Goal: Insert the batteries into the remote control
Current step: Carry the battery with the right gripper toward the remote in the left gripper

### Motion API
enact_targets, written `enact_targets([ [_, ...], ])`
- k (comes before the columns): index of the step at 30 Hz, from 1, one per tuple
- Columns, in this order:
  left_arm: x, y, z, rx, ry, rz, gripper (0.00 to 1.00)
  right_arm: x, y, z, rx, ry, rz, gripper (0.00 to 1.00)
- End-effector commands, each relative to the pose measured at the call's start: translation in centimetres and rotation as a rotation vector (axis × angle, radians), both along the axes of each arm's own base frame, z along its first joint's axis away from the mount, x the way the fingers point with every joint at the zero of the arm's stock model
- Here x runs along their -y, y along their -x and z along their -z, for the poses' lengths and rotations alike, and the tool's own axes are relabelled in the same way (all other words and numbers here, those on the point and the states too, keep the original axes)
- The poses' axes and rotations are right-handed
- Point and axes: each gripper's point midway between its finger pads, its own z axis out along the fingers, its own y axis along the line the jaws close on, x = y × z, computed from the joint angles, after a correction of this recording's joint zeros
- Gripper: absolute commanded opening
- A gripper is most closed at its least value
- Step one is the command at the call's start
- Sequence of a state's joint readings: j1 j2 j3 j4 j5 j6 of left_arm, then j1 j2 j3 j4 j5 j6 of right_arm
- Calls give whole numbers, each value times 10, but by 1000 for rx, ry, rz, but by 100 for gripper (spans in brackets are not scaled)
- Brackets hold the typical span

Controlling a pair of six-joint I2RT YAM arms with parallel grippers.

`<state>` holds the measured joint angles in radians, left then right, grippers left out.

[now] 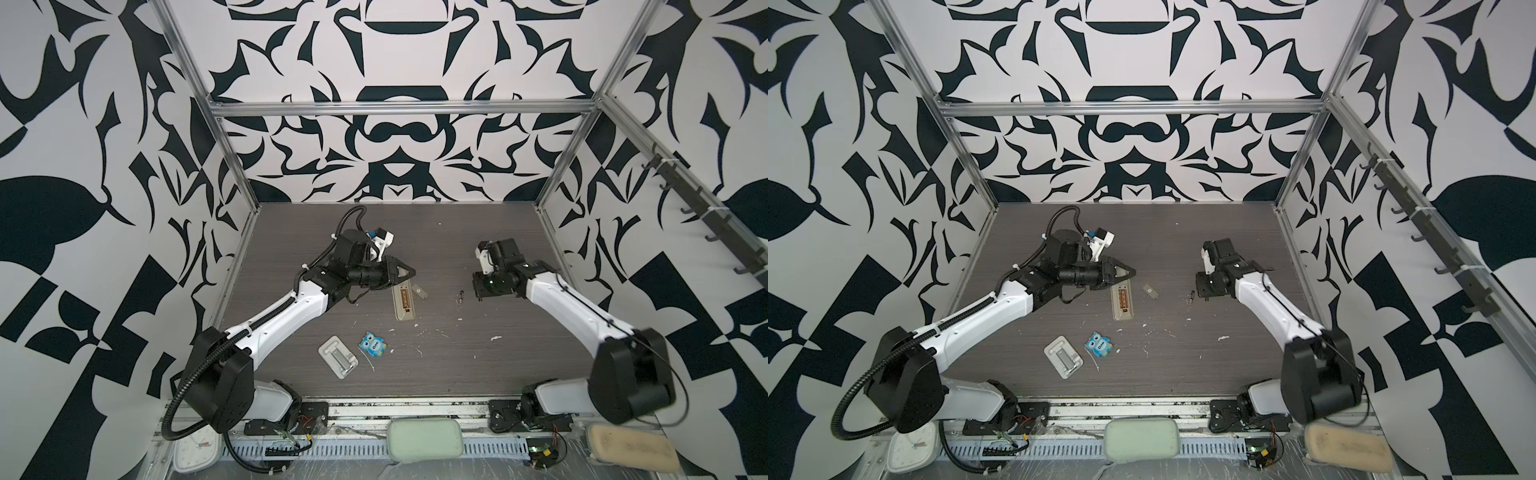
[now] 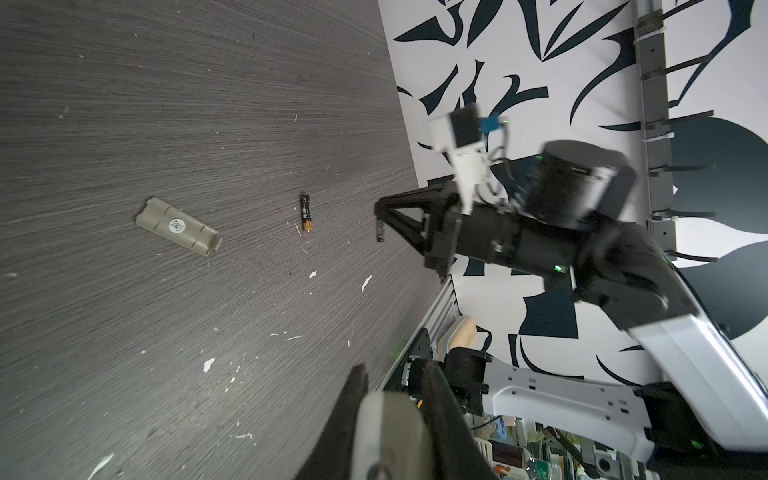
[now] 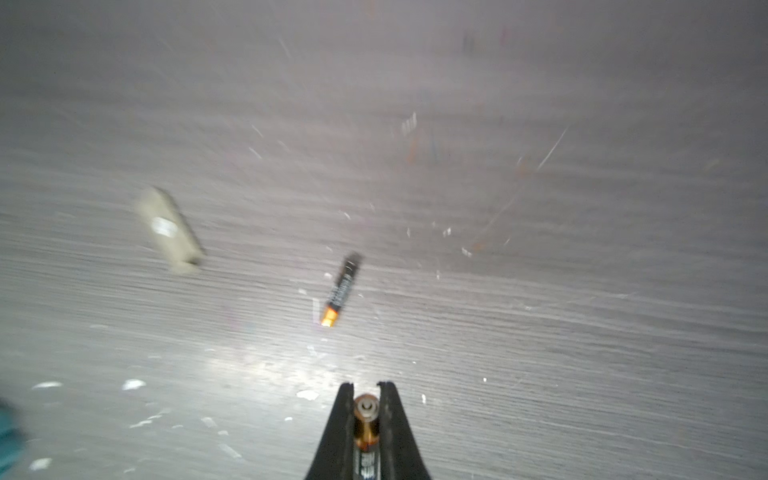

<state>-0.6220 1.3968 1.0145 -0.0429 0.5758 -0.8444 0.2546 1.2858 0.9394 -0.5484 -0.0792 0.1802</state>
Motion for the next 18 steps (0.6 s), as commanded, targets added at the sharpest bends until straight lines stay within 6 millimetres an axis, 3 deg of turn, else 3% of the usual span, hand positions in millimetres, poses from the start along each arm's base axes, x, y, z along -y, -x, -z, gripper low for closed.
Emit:
enact_targets([
  [1, 5, -8, -15, 39, 19, -11, 0, -21, 5, -53, 182, -143, -25, 0],
  [10, 1, -28, -22, 15, 37, -103, 0, -101, 34, -184, 541, -379, -146, 0],
  [14, -2, -39, -25, 3, 57, -149, 0, -127, 44, -218, 633, -455, -183, 0],
  [18, -2, -43, -28, 11, 62, -163, 0, -151, 51, -233, 664, -492, -244, 0],
])
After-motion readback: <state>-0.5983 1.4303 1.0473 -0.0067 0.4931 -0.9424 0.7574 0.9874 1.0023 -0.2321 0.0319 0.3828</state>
